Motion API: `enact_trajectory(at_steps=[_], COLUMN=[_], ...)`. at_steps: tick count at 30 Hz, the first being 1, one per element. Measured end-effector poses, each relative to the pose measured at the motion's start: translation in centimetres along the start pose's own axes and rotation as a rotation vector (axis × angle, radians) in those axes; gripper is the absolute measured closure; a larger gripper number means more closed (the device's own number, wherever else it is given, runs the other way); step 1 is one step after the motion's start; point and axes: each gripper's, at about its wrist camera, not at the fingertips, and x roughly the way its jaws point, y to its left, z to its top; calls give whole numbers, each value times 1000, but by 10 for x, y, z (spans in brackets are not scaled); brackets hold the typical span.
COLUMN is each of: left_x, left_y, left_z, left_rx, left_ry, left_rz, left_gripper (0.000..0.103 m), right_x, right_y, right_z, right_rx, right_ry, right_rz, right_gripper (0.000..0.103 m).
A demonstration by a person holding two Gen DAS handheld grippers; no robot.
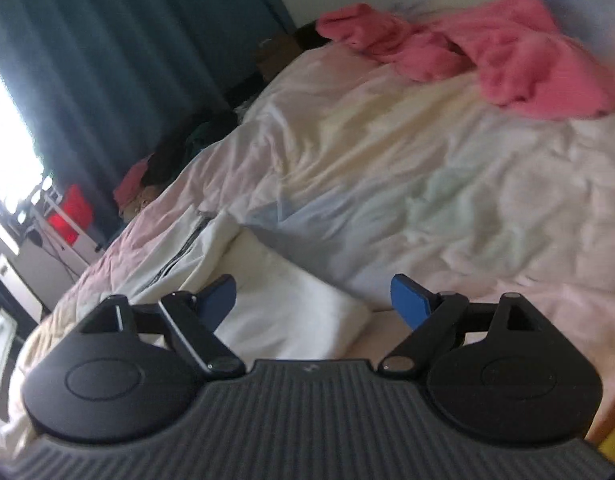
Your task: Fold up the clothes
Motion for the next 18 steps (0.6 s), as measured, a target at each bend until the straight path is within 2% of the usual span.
enact_trajectory(at_steps=[2, 5, 6, 8, 10, 12, 15, 16, 17, 18], left_x=[10, 13, 12, 9, 3, -3, -5, -9, -13, -17], left_y=[2, 1, 2, 6, 12, 20, 28, 29, 30, 31], left_z=[-3, -8, -9, -11, -11, -9, -14, -17, -21, -24], left_rx=[-4, -3, -19, -51, -71, -65, -54, -60, -67, -67], left_ry=[33, 34, 35, 36, 33, 28, 41, 44, 47, 49], left_rz=[15, -15, -5, 16, 6, -29, -68, -78, -87, -85], left_gripper=[6, 6, 10, 24, 23, 20, 23, 22, 17, 13], right_x=[8, 25, 31, 43, 55, 62, 68, 70, 73, 76], right_y=[-11, -15, -15, -17, -18, -16, -20, -24, -28, -31], right_z=[-5, -19, -23, -33, -43, -45, -42, -41, -41, -41], right_rx=[82, 172, 199, 254, 309, 324, 324, 333, 351, 372], right_ry=[70, 140, 161, 204, 247, 238, 120, 86, 69, 71], right_rz=[22, 67, 83, 114, 145, 167, 54, 10, -20, -27], right_gripper=[17, 17, 17, 24, 25, 30, 50, 62, 72, 75])
